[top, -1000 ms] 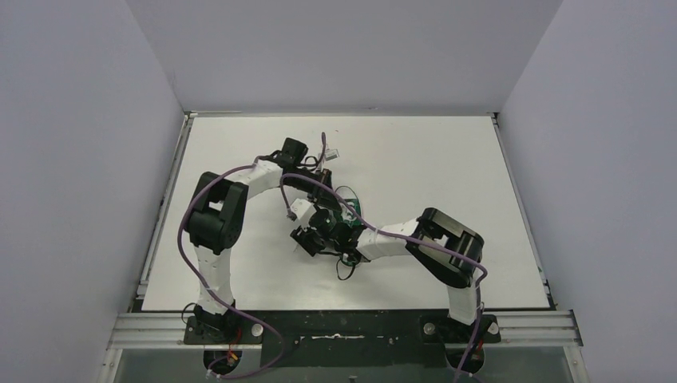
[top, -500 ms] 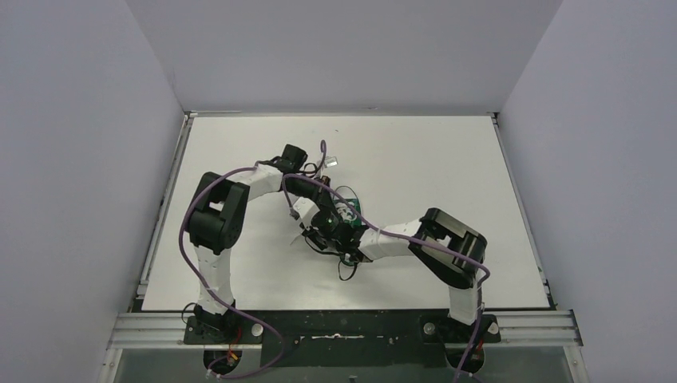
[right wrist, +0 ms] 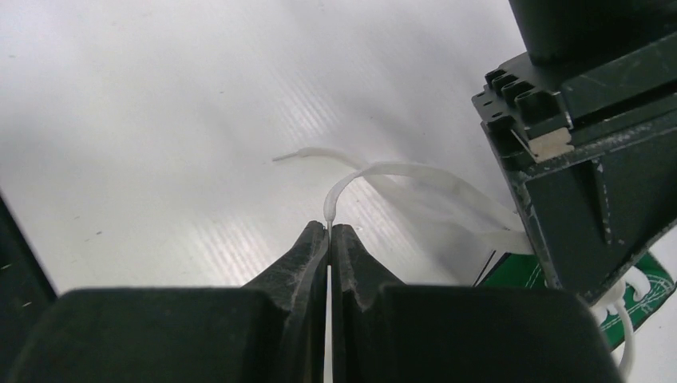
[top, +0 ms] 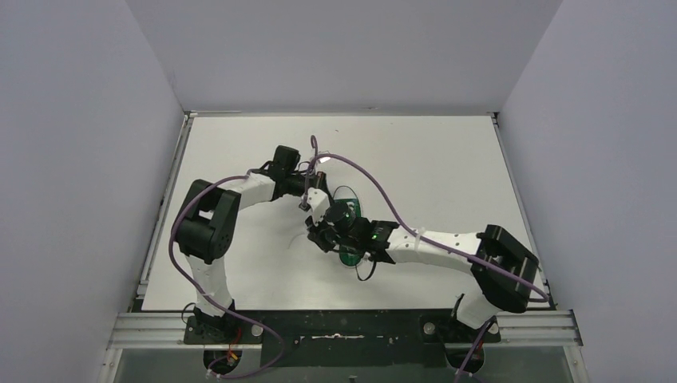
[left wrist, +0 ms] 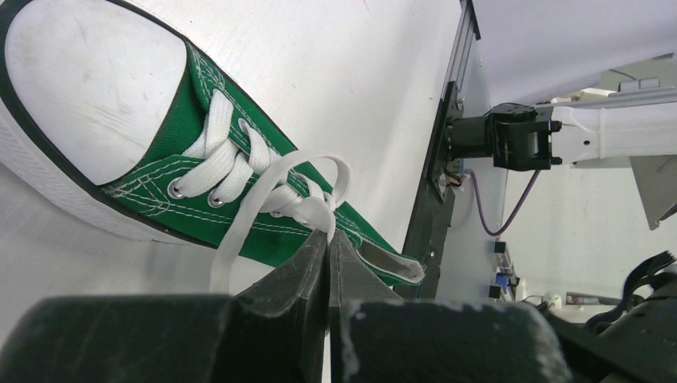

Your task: Tie the shoes

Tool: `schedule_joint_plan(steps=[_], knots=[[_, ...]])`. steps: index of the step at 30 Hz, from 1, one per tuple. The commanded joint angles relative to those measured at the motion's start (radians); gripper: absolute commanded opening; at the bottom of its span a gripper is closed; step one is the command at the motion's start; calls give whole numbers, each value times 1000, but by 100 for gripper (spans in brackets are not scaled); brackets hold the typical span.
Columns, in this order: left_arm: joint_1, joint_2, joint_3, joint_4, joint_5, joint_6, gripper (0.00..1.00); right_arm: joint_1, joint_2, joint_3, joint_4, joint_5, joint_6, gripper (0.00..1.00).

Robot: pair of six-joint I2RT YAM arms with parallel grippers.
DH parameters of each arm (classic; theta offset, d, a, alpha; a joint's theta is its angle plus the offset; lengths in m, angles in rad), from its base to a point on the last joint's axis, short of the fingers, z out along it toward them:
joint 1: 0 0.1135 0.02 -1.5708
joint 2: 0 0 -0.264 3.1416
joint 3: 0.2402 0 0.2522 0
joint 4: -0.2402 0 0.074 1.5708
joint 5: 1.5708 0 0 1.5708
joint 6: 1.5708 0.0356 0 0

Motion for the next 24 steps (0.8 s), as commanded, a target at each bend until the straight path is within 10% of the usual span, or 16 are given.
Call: schedule_joint_plan(steps=[1,11,24], knots=[[-5,-76,-61,276,-12,-211,0,-41,-126,66,-268,-125,162,0],[-47,-96,-159,583,-174,-528,0,-299,-382,179,-1065,-227,374,0],[-56,-99,-150,459,-252,-493,0,-662,-50,199,-1272,-195,229,0]])
